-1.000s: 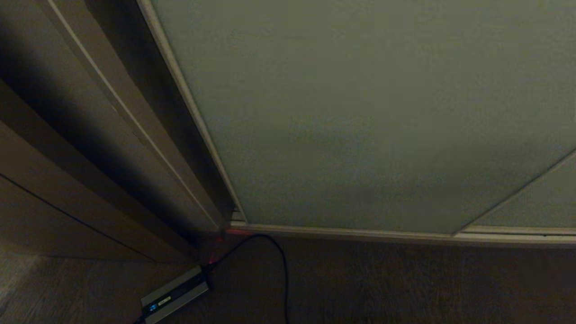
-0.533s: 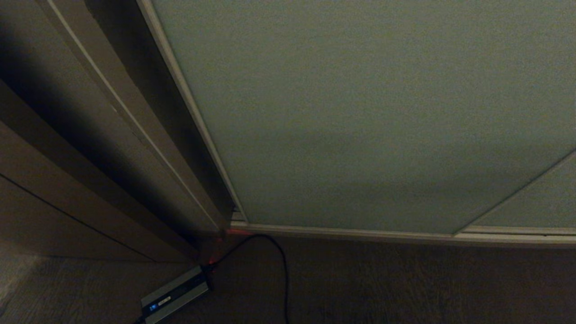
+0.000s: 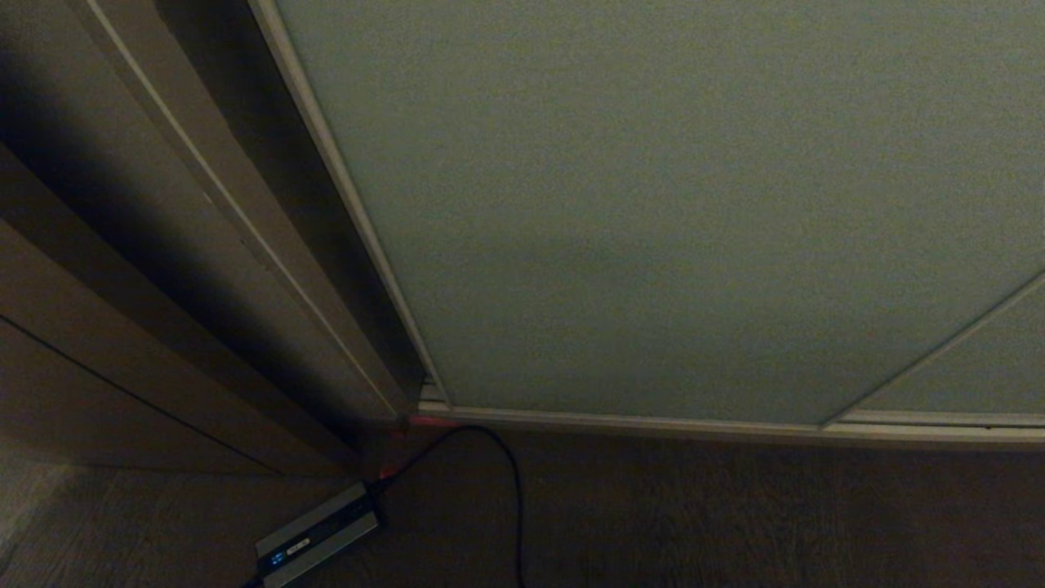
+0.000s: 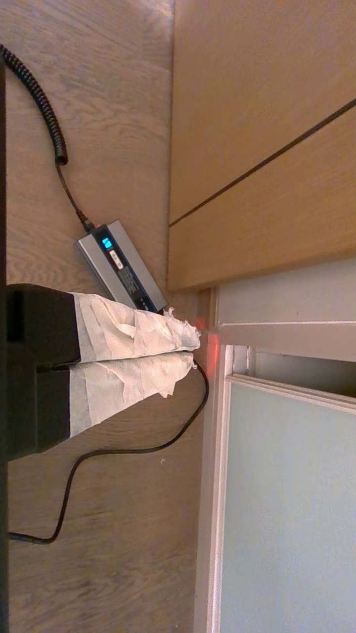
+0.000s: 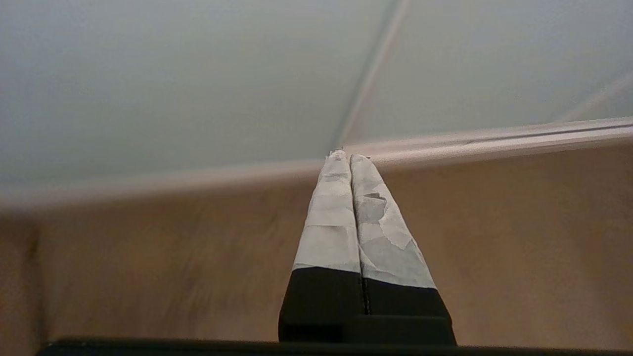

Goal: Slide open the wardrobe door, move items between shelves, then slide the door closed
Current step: Open the door

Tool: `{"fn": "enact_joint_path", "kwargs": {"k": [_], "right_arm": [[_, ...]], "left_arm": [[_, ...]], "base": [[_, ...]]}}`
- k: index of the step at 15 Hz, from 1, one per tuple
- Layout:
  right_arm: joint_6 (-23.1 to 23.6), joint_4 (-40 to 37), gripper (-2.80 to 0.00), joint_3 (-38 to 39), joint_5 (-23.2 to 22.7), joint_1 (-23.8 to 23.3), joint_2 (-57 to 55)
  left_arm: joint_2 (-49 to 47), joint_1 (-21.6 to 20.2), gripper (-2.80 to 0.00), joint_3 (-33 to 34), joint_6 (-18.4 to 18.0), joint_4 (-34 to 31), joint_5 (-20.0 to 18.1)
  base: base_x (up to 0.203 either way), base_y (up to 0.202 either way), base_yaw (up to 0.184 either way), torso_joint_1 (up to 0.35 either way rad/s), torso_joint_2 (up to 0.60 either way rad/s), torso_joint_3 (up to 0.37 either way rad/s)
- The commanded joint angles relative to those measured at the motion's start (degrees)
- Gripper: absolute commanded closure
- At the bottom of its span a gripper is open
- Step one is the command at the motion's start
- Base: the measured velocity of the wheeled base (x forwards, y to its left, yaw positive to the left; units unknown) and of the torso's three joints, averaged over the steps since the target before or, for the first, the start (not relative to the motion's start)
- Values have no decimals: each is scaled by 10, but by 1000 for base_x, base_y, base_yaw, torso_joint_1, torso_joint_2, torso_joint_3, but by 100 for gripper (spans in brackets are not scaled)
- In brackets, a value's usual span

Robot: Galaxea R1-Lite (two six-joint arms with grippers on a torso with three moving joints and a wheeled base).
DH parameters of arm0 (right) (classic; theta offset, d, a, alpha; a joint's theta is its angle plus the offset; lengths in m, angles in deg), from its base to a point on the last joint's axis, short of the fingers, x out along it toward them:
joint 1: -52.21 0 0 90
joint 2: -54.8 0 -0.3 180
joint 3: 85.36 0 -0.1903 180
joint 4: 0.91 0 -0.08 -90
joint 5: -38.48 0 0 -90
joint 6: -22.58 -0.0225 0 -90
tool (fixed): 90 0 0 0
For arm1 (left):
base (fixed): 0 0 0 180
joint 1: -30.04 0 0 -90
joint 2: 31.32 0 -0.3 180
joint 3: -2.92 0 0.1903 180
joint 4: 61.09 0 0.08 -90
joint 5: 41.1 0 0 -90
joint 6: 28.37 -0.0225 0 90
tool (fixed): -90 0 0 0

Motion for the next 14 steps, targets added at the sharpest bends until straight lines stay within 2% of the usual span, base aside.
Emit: {"fn": "enact_joint_path", "kwargs": {"k": [1, 3, 5, 6, 8, 9, 10, 11, 12, 14], "right_arm": [[2, -58, 0, 29, -8, 24, 117], [6, -134, 0, 63, -18, 50, 189], [26, -149, 0, 106, -33, 61, 264], [39, -136, 0, 133, -48, 65, 291], [38, -41, 0, 179, -80, 68, 297], [34, -43, 0, 181, -87, 69, 296], [33, -85, 0, 184, -96, 70, 296], [47, -104, 0, 187, -102, 70, 295], [62, -107, 0, 187, -103, 70, 295], [46, -105, 0, 186, -102, 70, 295]], "left_arm": [[1, 0, 0, 0, 0, 0, 0], [1, 0, 0, 0, 0, 0, 0], [1, 0, 0, 0, 0, 0, 0], [1, 0, 0, 0, 0, 0, 0], [1, 0, 0, 0, 0, 0, 0], [1, 0, 0, 0, 0, 0, 0], [1, 0, 0, 0, 0, 0, 0], [1, 0, 0, 0, 0, 0, 0], [1, 0, 0, 0, 0, 0, 0], [1, 0, 0, 0, 0, 0, 0]], "base": [[0, 0, 0, 0, 0, 0], [0, 0, 0, 0, 0, 0], [0, 0, 0, 0, 0, 0], [0, 0, 0, 0, 0, 0], [0, 0, 0, 0, 0, 0], [0, 0, 0, 0, 0, 0], [0, 0, 0, 0, 0, 0], [0, 0, 0, 0, 0, 0], [0, 0, 0, 0, 0, 0], [0, 0, 0, 0, 0, 0]]}}
